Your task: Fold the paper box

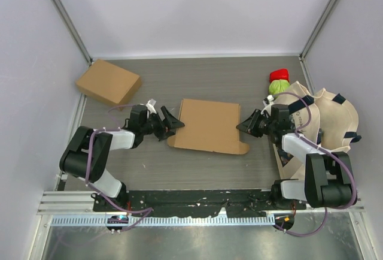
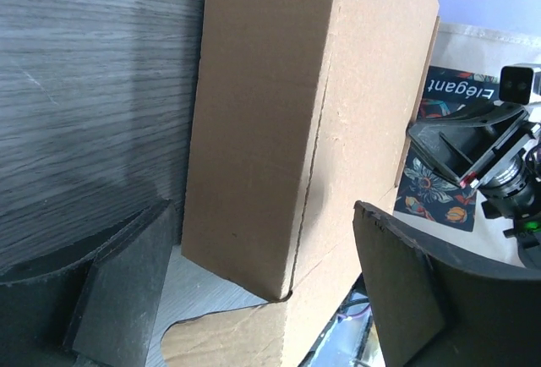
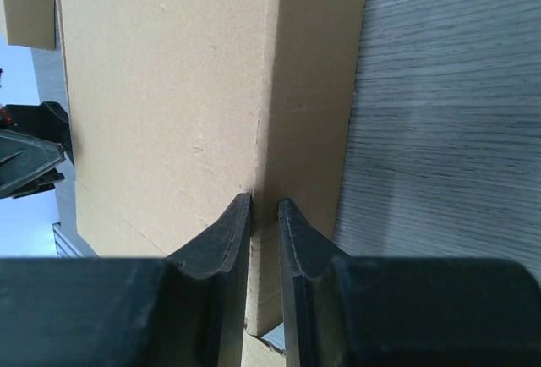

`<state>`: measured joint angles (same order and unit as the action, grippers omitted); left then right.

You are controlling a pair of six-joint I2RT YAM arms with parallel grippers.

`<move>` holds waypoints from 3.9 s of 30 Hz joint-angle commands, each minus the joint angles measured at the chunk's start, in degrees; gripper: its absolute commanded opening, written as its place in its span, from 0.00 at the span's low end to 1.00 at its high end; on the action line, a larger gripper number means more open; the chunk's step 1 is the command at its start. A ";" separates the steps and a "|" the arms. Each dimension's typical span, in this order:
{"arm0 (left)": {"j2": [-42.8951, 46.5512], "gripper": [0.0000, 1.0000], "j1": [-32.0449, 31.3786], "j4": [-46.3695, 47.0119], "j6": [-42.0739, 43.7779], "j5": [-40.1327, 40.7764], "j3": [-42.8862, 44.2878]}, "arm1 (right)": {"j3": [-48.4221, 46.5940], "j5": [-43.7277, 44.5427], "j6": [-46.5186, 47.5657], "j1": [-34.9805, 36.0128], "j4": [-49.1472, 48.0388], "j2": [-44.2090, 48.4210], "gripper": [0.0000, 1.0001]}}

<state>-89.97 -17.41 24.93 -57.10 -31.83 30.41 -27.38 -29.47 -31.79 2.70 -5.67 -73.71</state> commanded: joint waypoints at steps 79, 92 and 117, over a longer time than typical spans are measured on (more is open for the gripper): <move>21.25 0.23 1.94 -49.98 -40.02 -18.61 5.71 | -33.97 48.90 62.64 66.91 27.65 -6.79 0.88; 22.82 0.59 0.36 -42.43 -40.55 -19.23 5.28 | -29.49 58.39 66.77 67.09 16.40 -9.17 0.68; 38.66 0.71 13.37 -51.82 26.94 -3.67 25.13 | -62.34 26.41 54.20 48.46 60.16 -18.73 0.49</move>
<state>-47.92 -3.05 -26.52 -40.07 -35.62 53.58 -83.77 6.87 24.58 53.25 47.68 -88.90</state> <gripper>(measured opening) 0.718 0.720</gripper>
